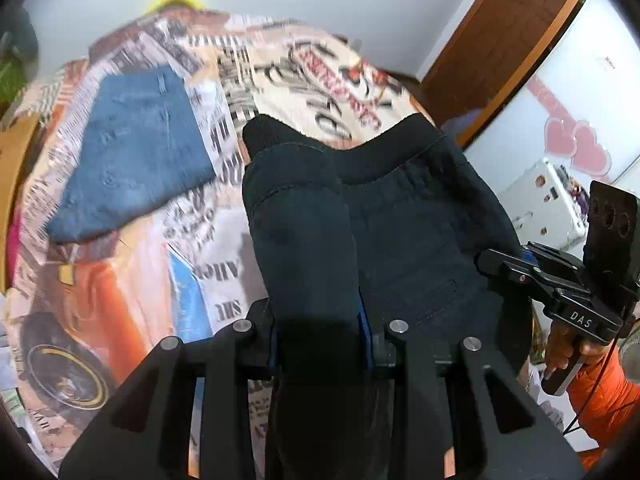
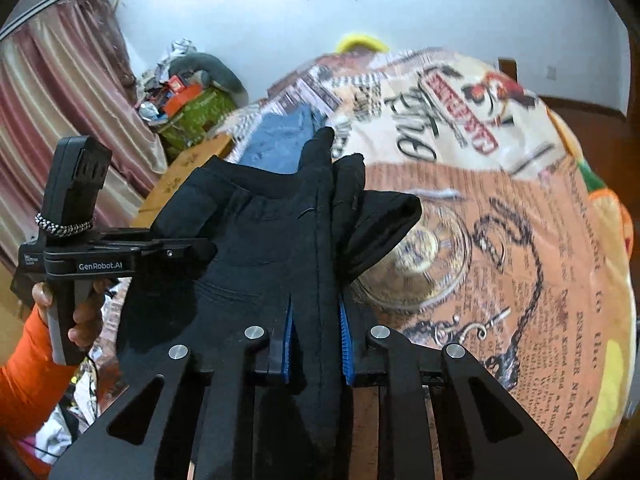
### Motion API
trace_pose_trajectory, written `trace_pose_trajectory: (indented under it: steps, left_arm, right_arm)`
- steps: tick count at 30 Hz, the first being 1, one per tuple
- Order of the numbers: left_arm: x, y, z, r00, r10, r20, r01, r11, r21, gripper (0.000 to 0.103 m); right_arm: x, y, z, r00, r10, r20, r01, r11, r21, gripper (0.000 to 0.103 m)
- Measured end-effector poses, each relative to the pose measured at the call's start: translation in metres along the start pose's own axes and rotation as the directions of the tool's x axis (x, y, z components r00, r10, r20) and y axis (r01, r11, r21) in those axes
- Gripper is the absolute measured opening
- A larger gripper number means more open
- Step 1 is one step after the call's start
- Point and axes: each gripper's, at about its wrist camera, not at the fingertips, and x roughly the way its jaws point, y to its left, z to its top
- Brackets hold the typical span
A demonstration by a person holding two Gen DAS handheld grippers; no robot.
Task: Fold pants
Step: 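Lift the folded trousers with both grippers and carry them onto the blue jeans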
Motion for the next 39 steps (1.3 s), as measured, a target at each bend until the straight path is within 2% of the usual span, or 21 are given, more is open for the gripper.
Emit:
trace_pose_trajectory:
  steps: [10, 13, 20, 27, 31, 39]
  left_arm:
    - [-0.066, 0.02, 0.018, 0.985, 0.071, 0.16, -0.07, 0.997, -0.013, 0.029]
    - [-0.083, 0.036, 0.028, 0.971, 0.105, 0.215, -0.103, 0.994, -0.023, 0.029]
    - [-0.105, 0.08, 0.056, 0.94, 0.186, 0.287, -0.164, 0.981, -0.099, 0.029]
    - [-0.1, 0.121, 0.084, 0.897, 0.281, 0.342, -0.245, 0.959, -0.146, 0.029]
    - [-0.081, 0.147, 0.102, 0.895, 0.29, 0.338, -0.25, 0.955, -0.158, 0.029]
    - [-0.01, 0.214, 0.13, 0.917, 0.296, 0.269, -0.239, 0.944, -0.226, 0.029]
  right_arm:
    - [-0.005, 0.049, 0.041, 0.995, 0.023, 0.097, -0.012, 0.993, -0.116, 0.016]
    - [0.004, 0.063, 0.059, 0.992, 0.038, 0.12, -0.021, 0.989, -0.144, 0.016]
    - [0.041, 0.089, 0.104, 0.986, 0.067, 0.153, -0.034, 0.977, -0.212, 0.016]
    - [0.097, 0.101, 0.14, 0.986, 0.086, 0.146, -0.055, 0.978, -0.202, 0.015]
    - [0.136, 0.098, 0.153, 0.987, 0.071, 0.141, -0.046, 0.983, -0.177, 0.015]
    - [0.216, 0.08, 0.178, 0.996, 0.029, 0.09, -0.015, 0.987, -0.158, 0.014]
